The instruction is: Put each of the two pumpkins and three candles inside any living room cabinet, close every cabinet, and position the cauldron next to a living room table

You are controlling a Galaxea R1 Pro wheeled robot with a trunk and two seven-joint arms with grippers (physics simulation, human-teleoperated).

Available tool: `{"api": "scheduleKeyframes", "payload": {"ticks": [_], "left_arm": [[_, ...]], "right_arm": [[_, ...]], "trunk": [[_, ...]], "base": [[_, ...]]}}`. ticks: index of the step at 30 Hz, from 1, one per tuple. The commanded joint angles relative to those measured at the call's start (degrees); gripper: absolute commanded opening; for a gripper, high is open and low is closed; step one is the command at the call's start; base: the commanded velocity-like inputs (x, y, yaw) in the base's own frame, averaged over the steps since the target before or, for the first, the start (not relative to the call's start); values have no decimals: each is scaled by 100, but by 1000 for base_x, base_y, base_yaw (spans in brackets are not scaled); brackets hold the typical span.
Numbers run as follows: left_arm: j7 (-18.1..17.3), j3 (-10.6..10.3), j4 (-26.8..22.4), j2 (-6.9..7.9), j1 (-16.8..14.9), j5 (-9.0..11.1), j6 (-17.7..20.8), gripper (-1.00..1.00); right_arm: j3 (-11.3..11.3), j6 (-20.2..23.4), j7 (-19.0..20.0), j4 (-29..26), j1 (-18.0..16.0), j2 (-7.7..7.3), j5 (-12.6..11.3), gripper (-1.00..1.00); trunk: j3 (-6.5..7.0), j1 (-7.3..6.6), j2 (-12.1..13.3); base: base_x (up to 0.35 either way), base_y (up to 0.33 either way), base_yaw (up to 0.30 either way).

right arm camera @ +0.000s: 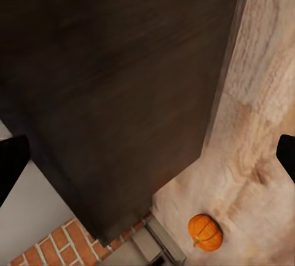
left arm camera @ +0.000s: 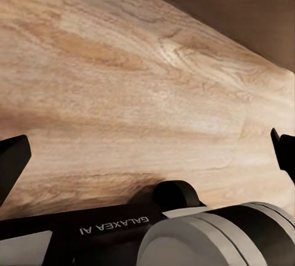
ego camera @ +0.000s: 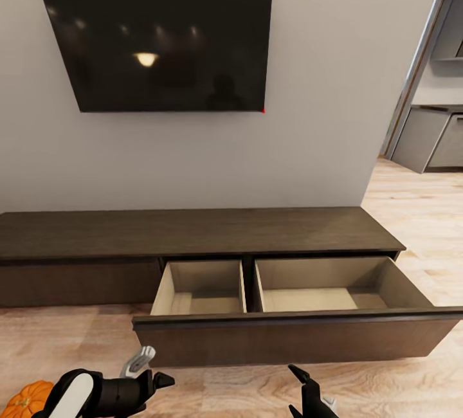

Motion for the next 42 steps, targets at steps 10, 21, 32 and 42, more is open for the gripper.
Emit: {"api": "scheduleKeyframes", "payload": {"ticks": [10, 21, 32, 42], "left_arm": [[407, -11, 54, -245, 0, -5, -8, 100], [433, -9, 218, -275, 0, -20, -12, 100], [696, -17, 246, -287, -2, -20, -19, 100], [1435, -17, 267, -481, -1, -20, -36, 100]], "right_arm": [[17, -49, -135, -5, 119, -175, 277, 100], [16, -192, -268, -23, 125, -201, 991, 100], [3, -224, -1255, -46, 125, -159, 2211, 100], [8, -225, -2174, -74, 105, -185, 2450, 100]], "trunk": [[180, -220, 403], [378, -462, 844], [575, -703, 1285], [755, -923, 1686]], "base": [[-2, 0, 0], [-116, 0, 0], [-2, 0, 0], [0, 0, 0]]}}
